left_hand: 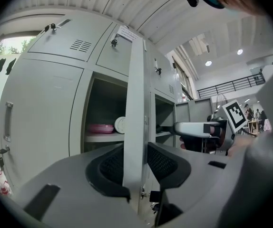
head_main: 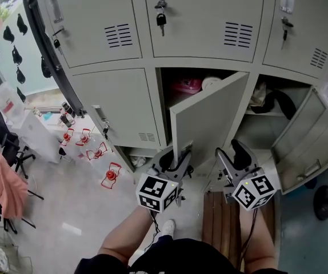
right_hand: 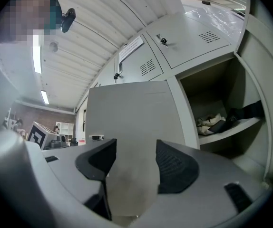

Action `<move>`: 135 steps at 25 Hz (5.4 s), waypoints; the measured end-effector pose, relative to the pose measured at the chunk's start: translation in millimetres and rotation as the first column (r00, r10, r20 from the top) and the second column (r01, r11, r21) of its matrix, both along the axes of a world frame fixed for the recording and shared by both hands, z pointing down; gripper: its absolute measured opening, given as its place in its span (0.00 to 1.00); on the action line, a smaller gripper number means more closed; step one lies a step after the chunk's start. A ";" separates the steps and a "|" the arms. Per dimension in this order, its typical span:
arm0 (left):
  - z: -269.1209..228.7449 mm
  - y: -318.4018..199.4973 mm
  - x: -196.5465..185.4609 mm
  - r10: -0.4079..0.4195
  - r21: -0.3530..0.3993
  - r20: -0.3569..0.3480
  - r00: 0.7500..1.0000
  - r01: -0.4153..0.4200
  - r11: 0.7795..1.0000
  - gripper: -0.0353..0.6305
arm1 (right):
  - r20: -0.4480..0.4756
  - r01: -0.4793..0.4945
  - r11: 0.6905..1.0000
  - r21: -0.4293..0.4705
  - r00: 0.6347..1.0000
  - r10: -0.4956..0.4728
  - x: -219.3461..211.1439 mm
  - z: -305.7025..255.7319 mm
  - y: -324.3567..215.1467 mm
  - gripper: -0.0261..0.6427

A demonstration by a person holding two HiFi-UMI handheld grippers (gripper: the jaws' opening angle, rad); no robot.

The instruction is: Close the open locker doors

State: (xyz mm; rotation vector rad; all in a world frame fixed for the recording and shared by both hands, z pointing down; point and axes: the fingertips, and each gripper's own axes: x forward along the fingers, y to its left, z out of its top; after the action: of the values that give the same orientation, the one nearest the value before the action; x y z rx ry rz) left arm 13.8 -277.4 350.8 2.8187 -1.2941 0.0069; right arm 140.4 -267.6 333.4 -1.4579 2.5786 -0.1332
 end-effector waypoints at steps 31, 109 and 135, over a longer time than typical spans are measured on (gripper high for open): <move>7.1 -91.5 -64.5 -0.083 0.024 -0.001 0.997 0.083 0.996 0.32 | -0.013 0.002 1.000 -0.024 1.000 -0.002 -74.3 8.9 -96.8 0.42; -12.3 173.2 321.1 0.780 0.001 -0.056 0.623 -0.782 0.624 0.52 | -0.001 -0.723 0.690 -0.034 0.690 0.724 302.1 -2.8 214.9 0.46; -5.7 143.0 319.7 0.546 -0.004 -0.043 0.836 -0.547 0.837 0.52 | -0.007 -0.496 0.867 -0.058 0.868 0.496 348.2 12.3 137.9 0.37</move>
State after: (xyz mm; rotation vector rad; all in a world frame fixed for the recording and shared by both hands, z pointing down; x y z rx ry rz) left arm 333.5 -134.4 345.1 3.0426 -0.4308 -0.0207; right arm 488.7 -129.6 345.6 -2.0797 2.1142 -0.1420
